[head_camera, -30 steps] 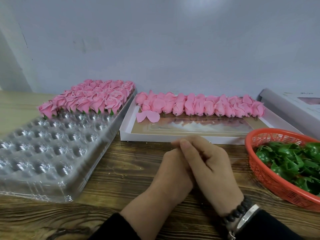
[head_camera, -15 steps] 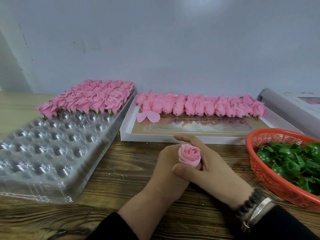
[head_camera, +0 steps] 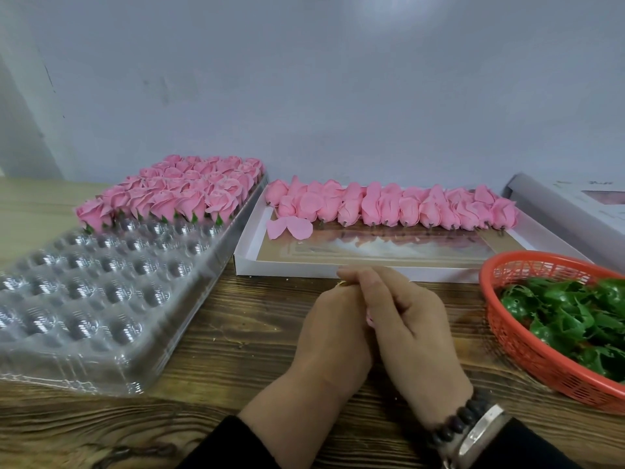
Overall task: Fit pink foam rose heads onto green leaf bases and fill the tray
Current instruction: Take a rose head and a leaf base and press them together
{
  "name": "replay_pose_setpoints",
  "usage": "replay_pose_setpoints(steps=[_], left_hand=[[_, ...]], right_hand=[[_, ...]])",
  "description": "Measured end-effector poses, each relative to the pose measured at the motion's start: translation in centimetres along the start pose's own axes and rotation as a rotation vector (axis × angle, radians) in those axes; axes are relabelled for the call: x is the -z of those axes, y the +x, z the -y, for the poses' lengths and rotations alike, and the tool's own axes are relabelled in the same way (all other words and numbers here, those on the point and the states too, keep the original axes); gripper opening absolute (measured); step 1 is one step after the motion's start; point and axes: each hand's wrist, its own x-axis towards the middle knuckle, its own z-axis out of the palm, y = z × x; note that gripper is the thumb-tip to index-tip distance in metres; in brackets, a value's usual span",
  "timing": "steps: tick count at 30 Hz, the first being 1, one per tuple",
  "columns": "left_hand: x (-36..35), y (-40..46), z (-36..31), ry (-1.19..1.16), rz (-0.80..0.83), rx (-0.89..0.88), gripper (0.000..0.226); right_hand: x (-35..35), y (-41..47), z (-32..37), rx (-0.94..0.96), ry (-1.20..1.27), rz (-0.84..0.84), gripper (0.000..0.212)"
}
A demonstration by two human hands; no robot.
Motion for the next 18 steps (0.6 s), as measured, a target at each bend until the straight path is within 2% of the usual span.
replay_pose_setpoints(steps=[2, 4, 6, 7, 9, 11, 15, 18], left_hand=[[-0.1, -0.1, -0.2, 0.049, 0.003, -0.010, 0.020], [0.0, -0.2, -0.8, -0.193, 0.017, 0.100, 0.021], [0.4, -0.1, -1.4, -0.464, 0.136, 0.188, 0.025], [0.6, -0.1, -1.5, -0.527, 0.210, 0.215, 0.025], [1.2, -0.1, -1.5, -0.582, 0.353, 0.287, 0.024], [1.9, -0.2, -1.8, -0.587, 0.422, 0.329, 0.021], [2.5, -0.3, -2.0, -0.549, 0.404, 0.254, 0.028], [2.5, 0.0, -1.6, -0.600, 0.299, 0.184, 0.009]], right_hand=[[0.0, 0.1, -0.2, 0.006, -0.067, 0.037, 0.027], [0.3, 0.3, -0.4, 0.009, -0.101, 0.085, 0.023], [0.8, 0.6, -0.5, -0.001, -0.122, 0.157, 0.027], [1.0, 0.7, -0.5, -0.005, -0.128, 0.203, 0.029], [1.3, 0.7, -0.4, -0.033, -0.110, 0.302, 0.029], [1.5, 0.5, 0.0, -0.089, -0.054, 0.388, 0.028], [1.8, 0.6, 0.1, -0.078, -0.037, 0.394, 0.027], [2.2, 0.8, -0.6, -0.119, -0.038, 0.394, 0.053]])
